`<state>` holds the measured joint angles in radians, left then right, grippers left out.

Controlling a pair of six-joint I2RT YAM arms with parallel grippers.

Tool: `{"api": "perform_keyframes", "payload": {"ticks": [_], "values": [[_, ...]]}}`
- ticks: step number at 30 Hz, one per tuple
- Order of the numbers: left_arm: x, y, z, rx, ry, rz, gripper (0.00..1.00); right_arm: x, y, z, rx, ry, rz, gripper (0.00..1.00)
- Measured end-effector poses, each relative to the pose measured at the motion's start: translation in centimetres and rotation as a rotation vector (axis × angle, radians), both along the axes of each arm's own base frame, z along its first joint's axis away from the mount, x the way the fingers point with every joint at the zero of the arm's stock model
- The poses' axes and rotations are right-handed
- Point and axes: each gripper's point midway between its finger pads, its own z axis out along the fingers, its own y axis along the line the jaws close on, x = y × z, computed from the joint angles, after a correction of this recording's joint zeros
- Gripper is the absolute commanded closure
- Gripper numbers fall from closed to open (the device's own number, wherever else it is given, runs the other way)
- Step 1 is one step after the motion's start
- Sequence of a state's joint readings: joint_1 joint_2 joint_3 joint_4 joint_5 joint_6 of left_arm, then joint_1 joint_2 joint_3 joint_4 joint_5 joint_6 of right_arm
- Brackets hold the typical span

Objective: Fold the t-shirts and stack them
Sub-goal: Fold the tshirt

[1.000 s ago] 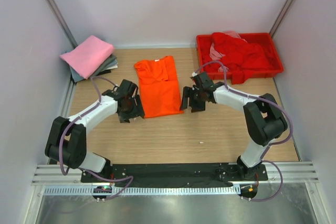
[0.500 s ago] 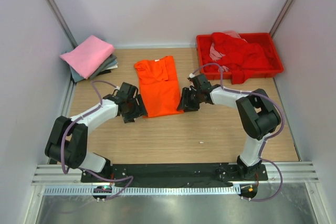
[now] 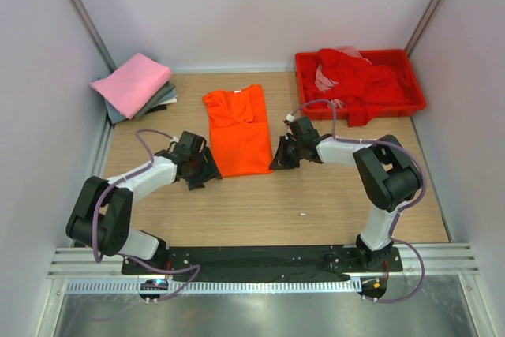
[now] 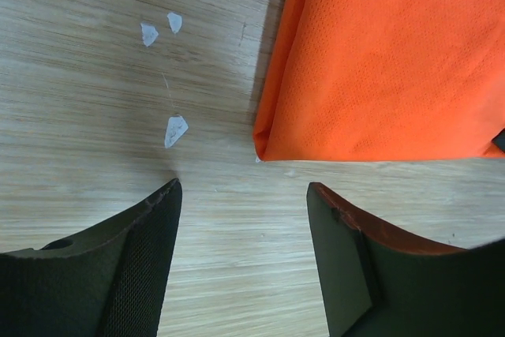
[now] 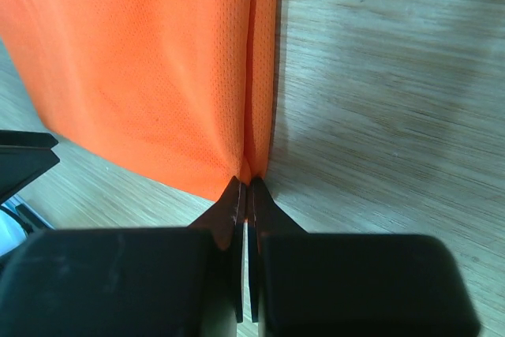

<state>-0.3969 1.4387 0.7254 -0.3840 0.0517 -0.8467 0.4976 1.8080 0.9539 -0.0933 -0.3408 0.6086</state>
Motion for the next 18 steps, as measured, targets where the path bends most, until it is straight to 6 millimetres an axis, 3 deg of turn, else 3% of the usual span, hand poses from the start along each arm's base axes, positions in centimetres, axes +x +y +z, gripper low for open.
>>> {"api": "perform_keyframes", "payload": {"ticks": [5,12,15,17,18], "values": [[0.4,-0.1,0.1,-0.02,-0.031,0.026,0.36,-0.1,0.0,0.0,0.009,-0.01,0.001,0.99],[1.4,-0.1,-0.3,-0.02,-0.057,0.075,0.54,0.0,0.1,0.0,0.015,-0.016,0.003,0.99],[2.3,-0.3,-0.4,-0.023,-0.07,0.093,0.69,0.0,0.1,0.0,0.017,-0.016,0.004,0.99],[2.8,-0.4,-0.6,-0.024,-0.073,0.101,0.73,-0.1,0.1,0.0,0.018,-0.016,0.005,0.99],[2.9,-0.5,-0.6,-0.022,-0.076,0.1,0.82,-0.1,0.2,0.0,0.019,-0.016,0.006,0.99]]}}
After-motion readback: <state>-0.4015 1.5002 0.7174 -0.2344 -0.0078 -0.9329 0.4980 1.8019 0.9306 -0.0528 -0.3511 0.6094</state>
